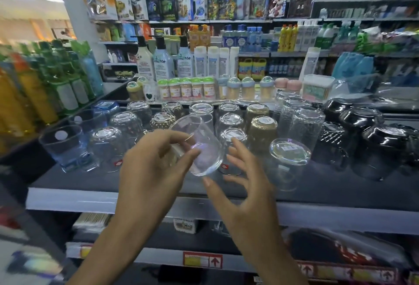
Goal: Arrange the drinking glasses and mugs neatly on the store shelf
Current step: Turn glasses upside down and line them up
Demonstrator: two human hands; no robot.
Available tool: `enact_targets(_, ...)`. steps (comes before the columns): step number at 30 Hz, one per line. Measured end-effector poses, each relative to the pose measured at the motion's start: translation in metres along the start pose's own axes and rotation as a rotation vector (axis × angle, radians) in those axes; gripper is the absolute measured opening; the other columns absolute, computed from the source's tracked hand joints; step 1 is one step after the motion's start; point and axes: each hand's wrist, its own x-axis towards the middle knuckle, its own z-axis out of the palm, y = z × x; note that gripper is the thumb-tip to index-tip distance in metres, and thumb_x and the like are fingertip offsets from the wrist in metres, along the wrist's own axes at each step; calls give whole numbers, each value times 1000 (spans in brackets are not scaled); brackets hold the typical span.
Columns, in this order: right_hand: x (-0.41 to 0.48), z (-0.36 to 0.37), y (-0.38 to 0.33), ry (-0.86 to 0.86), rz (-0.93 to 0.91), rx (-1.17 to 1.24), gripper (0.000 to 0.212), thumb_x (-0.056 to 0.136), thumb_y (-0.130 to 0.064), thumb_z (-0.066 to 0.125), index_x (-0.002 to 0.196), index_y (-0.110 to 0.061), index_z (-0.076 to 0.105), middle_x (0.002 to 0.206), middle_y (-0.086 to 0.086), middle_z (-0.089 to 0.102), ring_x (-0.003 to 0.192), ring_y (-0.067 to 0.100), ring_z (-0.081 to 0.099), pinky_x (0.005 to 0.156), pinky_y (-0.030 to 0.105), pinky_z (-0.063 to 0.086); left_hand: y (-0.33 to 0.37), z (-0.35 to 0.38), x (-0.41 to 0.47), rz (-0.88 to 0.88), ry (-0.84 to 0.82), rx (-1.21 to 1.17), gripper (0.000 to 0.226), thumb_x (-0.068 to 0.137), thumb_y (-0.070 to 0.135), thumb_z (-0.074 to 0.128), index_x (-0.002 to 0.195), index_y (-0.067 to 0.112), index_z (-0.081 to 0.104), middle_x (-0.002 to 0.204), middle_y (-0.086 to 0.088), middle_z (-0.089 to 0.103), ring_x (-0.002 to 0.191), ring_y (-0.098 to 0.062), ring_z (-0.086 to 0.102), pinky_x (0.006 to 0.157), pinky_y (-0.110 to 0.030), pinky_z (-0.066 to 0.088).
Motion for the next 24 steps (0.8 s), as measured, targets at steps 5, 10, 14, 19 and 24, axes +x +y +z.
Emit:
enact_targets(5, 19, 18, -10, -173, 205, 488, 81, 84, -28, 85, 149, -48, 41, 148, -13, 56, 128, 10, 62, 98, 33, 57, 14, -14, -2, -75, -29, -214, 13, 81, 14, 85, 88, 23, 78, 89, 10, 77, 86, -10, 74, 82, -37, 62)
enact_targets(10, 24, 22, -11, -163, 251, 723, 72, 77, -15, 83, 140, -28, 52, 128, 9, 72, 118, 29, 70, 100, 54, 55, 22, -20, 4, -84, -63, -357, 11, 80, 7, 84, 85, 16, 79, 82, 3, 77, 81, -5, 73, 73, -17, 57)
enact_targets(14, 23, 14, -11, -43, 252, 701, 69, 67, -16, 84, 131, -22, 58, 116, 10, 76, 106, 31, 74, 91, 51, 60, 18, -18, 9, -135, -113, -452, 5, 90, 14, 76, 93, 11, 78, 91, -5, 78, 94, -22, 75, 82, -32, 61)
enact_targets(19, 26, -11, -10, 155, 248, 578, 60, 73, -21, 81, 129, -21, 60, 113, 8, 76, 100, 34, 75, 79, 44, 64, -14, 8, 50, -93, -96, -151, 12, 97, 14, 67, 101, 19, 77, 96, 6, 77, 94, -12, 72, 91, -34, 59)
enact_targets(24, 28, -33, -12, 275, 233, 496, 47, 86, -19, 77, 130, -18, 60, 105, 10, 77, 87, 35, 76, 59, 31, 61, -39, 56, 102, 219, -353, 629, 45, 93, 36, 63, 136, 24, 56, 129, -2, 57, 120, -23, 55, 91, -41, 53)
